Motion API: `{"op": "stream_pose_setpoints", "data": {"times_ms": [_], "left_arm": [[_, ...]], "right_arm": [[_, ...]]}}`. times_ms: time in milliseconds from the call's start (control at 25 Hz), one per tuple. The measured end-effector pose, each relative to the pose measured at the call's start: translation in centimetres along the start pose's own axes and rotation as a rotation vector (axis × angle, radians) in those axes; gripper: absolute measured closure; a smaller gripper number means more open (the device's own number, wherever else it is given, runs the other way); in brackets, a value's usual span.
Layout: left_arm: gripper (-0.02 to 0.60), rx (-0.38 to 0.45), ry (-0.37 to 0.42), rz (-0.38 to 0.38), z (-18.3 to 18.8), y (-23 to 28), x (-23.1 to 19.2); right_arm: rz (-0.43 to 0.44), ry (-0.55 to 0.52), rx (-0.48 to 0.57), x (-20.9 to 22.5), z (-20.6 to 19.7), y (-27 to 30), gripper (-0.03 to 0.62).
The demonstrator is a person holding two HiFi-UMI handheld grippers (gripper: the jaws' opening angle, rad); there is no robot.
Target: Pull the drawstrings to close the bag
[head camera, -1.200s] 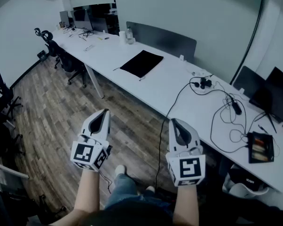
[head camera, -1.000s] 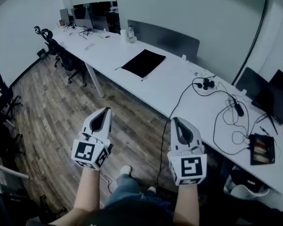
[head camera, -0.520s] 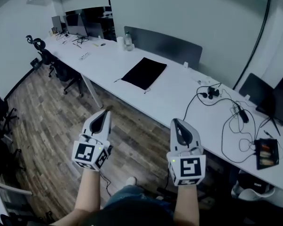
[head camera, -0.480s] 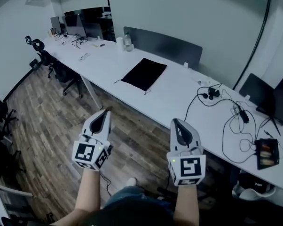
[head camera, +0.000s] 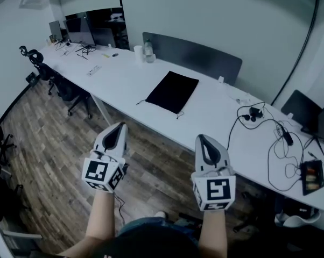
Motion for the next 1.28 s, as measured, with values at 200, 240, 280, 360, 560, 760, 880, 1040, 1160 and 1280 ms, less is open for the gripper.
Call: {"op": "stream_pose_setpoints", "data": {"times_ms": [200,240,280,360,560,760,880,1040,1160,1280], "left_arm": [[0.581,-0.006,-0.042,0.007,-2.3,0.2,-3.5],[0.581,-0.01,-0.053,0.01,-2.7,0.3,-4.0],[0.581,-0.014,-0.064,0.014,-3.0,0.4,-4.5],[0.581,-0.018,-0.077,0.02,-3.5,0.9,-5.3],[0.581,-0.028,-0.088,0.029,-4.4,2.8,-7.0],[0.581,-0.028,-0.08,0.033,-5.4,5.6,-9.4],[0.581,-0.046,-0.067,0.015,-6.1,8.1,-10.8],[0.581,-0.073,-0.063,-0.024,-7.4,12.3,-12.7],[0.581,-0.099,-0.062,-0.056,-8.7,16.1,-14.2],[0.581,-0.13,-0.066,-0.089,-9.8,19.9,-15.9]], "right_arm": [[-0.009,-0.019,-0.04,-1.8,-1.0,2.7,0.6],[-0.006,-0.022,-0.05,-2.0,-1.2,3.1,0.6],[-0.003,-0.024,-0.059,-2.2,-1.4,3.6,0.6],[0.003,-0.025,-0.073,-2.3,-1.6,4.6,0.6],[0.016,-0.031,-0.097,-2.3,-2.3,7.5,0.6],[0.026,-0.024,-0.094,-1.9,-2.9,11.4,0.6],[0.017,-0.009,-0.103,-1.3,-3.7,14.4,0.6],[0.008,-0.01,-0.095,-0.2,-5.1,18.9,0.6],[-0.013,0.011,-0.123,0.6,-6.1,22.3,0.6],[-0.048,0.054,-0.168,1.5,-6.9,25.5,0.6]]}}
Point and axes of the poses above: the fingertips, and each gripper's own axes: y forward along the fingers, x to its right, z out of its top, the point moved 3 cm from there along -y, backward along the fingers, and after that the axes turned 5 degrees about -z, right-handed, at the moved point
